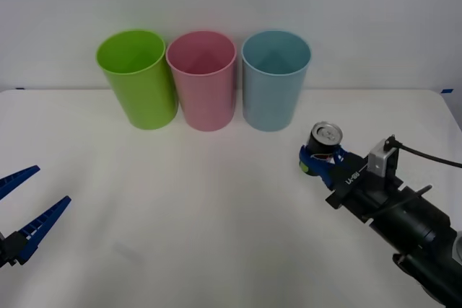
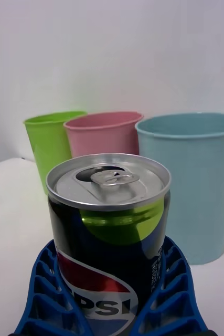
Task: Grasp the object on the table and drop it into the matching bin: aluminum can to the light blue bin, PET bottle to the pink bin.
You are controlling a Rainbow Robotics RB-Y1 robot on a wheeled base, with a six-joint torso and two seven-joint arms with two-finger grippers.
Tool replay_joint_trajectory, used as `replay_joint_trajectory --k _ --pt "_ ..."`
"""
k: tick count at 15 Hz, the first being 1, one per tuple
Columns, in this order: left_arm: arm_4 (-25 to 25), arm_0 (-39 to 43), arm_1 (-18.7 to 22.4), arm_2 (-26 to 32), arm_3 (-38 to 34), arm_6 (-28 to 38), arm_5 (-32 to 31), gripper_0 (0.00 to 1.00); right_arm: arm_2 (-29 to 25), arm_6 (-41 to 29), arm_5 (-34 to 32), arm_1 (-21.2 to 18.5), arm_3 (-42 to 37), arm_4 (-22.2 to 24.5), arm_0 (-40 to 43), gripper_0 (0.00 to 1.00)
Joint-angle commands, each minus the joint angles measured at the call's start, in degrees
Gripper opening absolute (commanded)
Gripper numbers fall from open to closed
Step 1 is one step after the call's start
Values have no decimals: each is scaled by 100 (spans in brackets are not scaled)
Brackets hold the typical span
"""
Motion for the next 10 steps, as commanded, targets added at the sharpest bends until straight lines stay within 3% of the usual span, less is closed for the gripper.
replay_joint_trajectory --k 1,6,10 --pt "0 0 0 0 0 0 0 100 -114 -616 73 -233 -485 51 72 0" --pt "0 0 0 0 0 0 0 100 -290 -1635 346 -567 -1083 236 -86 0" --pt "0 0 0 0 0 0 0 100 -308 -2444 644 -620 -1074 719 -675 0"
